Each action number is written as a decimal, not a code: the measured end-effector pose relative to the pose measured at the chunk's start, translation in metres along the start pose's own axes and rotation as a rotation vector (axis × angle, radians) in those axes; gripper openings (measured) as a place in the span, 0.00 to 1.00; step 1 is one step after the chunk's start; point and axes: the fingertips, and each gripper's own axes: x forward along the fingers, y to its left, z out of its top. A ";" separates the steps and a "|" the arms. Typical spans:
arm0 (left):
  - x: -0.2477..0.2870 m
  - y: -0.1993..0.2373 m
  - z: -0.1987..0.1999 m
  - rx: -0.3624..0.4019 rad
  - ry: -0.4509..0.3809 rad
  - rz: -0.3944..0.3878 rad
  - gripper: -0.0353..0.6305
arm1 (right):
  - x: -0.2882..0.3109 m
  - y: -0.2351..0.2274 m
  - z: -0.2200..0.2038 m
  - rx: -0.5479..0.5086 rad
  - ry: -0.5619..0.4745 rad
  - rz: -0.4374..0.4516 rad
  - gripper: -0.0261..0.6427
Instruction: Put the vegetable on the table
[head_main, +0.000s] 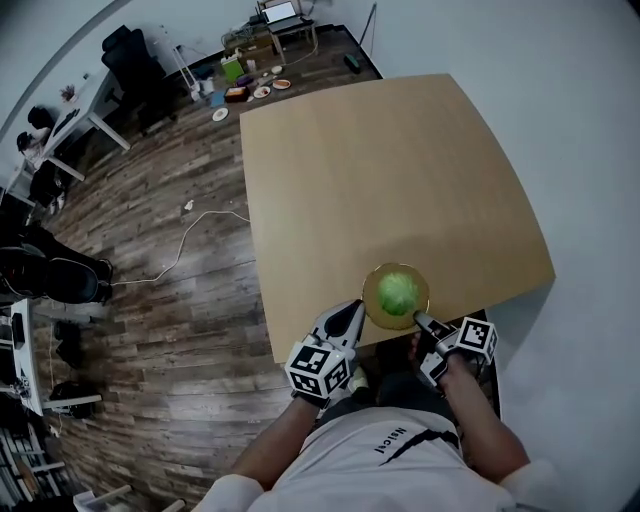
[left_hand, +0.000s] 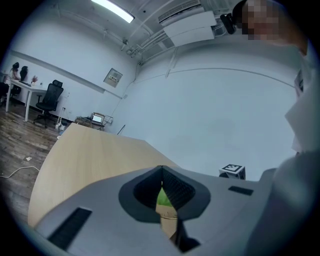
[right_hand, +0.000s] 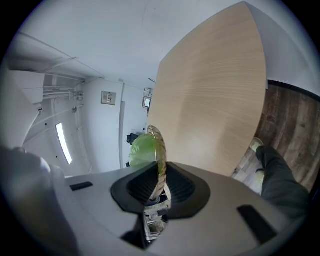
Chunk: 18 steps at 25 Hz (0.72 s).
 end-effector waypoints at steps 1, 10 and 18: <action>0.006 0.006 0.001 -0.004 0.003 0.010 0.07 | 0.008 -0.001 0.006 -0.004 0.008 -0.004 0.13; 0.082 0.053 0.015 -0.035 0.041 0.096 0.07 | 0.078 -0.014 0.077 -0.052 0.117 -0.028 0.13; 0.109 0.076 -0.006 -0.077 0.061 0.171 0.07 | 0.120 -0.054 0.099 -0.078 0.185 -0.052 0.14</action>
